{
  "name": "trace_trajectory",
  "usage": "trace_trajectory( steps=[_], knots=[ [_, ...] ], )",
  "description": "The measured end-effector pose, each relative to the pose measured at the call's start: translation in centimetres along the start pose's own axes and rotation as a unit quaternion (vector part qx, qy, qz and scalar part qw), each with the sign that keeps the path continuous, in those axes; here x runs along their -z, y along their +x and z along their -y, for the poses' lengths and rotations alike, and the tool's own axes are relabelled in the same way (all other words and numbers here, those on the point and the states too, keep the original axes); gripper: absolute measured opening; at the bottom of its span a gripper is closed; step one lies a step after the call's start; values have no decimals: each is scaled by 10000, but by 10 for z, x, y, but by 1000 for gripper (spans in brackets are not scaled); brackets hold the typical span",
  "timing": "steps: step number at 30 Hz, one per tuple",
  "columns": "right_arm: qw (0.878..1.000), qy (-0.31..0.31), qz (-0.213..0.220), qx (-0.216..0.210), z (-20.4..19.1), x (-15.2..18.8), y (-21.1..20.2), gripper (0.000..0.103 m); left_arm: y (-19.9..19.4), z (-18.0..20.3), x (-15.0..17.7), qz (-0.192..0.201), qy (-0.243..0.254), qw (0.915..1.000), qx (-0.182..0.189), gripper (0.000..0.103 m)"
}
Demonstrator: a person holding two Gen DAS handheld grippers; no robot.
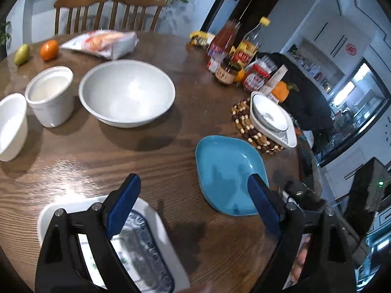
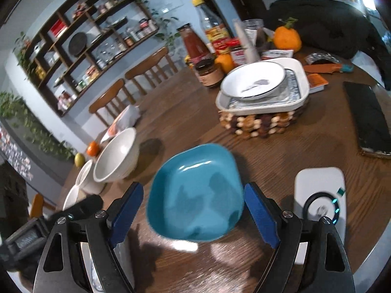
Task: Organize plates and bowls
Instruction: 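Move both tools to the teal square plate, then grasp the teal plate rim with both tools and lift it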
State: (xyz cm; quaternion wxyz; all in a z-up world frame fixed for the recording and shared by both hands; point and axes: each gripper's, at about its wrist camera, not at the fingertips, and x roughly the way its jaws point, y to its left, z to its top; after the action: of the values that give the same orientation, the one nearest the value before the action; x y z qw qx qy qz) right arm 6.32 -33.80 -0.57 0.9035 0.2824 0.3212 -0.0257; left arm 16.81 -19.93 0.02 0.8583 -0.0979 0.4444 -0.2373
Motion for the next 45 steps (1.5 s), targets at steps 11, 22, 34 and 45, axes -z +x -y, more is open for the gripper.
trace_trajectory(
  steps=[11,22,34,45],
  knots=[
    [9990,389,-170,-134,28,-24,23,86,34,17,2,-209,99,9994,-252,86],
    [9981,509,-302,-192,38,-22,44,86,48,12,13,-332,143,9993,-134,86],
    [9975,451,-517,-188,34,-23,60,62,51,7,16,-312,-1,9995,-7,72],
    [9980,316,-503,-231,24,-16,64,59,56,14,20,-325,107,9994,43,51]
  ],
)
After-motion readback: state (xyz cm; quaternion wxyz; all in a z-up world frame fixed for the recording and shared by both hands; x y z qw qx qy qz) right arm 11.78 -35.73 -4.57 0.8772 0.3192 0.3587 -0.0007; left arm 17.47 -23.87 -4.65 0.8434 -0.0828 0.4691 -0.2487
